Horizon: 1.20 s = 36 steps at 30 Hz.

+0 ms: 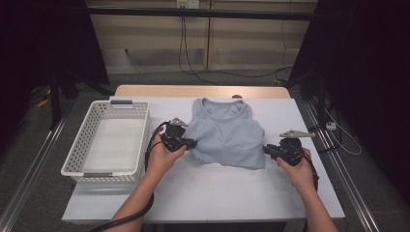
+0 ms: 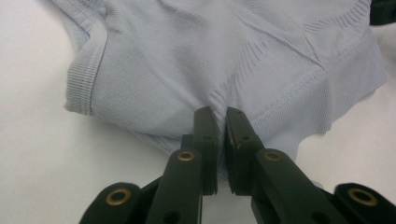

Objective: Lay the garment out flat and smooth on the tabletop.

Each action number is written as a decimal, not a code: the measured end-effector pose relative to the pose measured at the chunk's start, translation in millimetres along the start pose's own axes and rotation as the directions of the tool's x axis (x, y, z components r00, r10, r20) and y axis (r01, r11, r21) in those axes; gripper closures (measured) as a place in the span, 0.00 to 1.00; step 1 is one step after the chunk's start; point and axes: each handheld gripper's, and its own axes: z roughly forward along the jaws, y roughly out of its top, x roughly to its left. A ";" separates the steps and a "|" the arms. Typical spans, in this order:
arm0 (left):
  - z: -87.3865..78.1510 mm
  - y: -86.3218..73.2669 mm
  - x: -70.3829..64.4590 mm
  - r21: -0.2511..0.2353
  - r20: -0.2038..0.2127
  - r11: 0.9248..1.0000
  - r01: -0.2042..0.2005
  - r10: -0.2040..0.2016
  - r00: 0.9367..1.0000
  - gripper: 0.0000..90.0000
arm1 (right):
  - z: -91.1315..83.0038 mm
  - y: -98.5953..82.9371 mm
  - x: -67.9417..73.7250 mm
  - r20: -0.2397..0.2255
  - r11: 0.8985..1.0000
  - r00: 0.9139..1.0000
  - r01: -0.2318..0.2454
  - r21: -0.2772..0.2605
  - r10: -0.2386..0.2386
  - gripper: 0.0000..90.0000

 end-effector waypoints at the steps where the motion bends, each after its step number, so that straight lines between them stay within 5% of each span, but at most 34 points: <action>1: -0.1 -0.1 0.1 0.000 0.000 1.000 0.001 -0.001 1.000 0.94 | 3.3 -2.7 0.7 -0.005 1.000 1.000 -0.007 0.014 0.007 0.77; 5: 0.4 -0.5 0.1 -0.003 0.002 1.000 0.000 0.000 1.000 0.94 | 17.7 -9.6 6.5 -0.015 0.998 1.000 0.000 0.069 0.001 0.72; 8: -0.1 -0.5 0.8 -0.005 0.008 1.000 0.003 -0.003 1.000 0.94 | 19.0 -8.2 10.7 -0.017 0.998 1.000 0.018 0.067 -0.017 0.86; 9: -0.1 -0.6 0.7 -0.011 0.010 1.000 0.009 -0.009 1.000 0.94 | 17.8 -7.4 11.4 -0.006 0.998 1.000 0.021 0.065 -0.021 0.93; 15: -1.0 -0.1 0.3 -0.013 0.037 1.000 0.013 -0.013 0.999 0.94 | -1.9 0.0 -1.8 -0.027 0.999 0.999 -0.040 0.007 0.041 0.96; 19: 1.0 0.5 -3.1 -0.008 0.040 1.000 0.002 -0.002 0.999 0.94 | -5.4 -4.4 -7.0 -0.042 0.998 0.998 -0.048 0.034 0.049 0.96; 22: 0.8 0.5 -3.2 -0.009 0.036 1.000 0.001 -0.001 0.999 0.93 | -0.7 -7.3 -3.7 -0.031 0.998 0.999 -0.027 0.050 0.028 0.88; 29: 0.6 0.6 -2.6 -0.014 0.040 1.000 0.002 -0.001 0.999 0.93 | -12.2 2.5 8.5 -0.060 0.998 0.998 0.028 -0.049 -0.031 0.65; 36: 0.3 0.7 -3.5 -0.017 0.040 1.000 0.007 -0.007 0.999 0.92 | -10.2 3.6 28.7 -0.137 0.990 0.981 0.131 -0.046 -0.136 0.66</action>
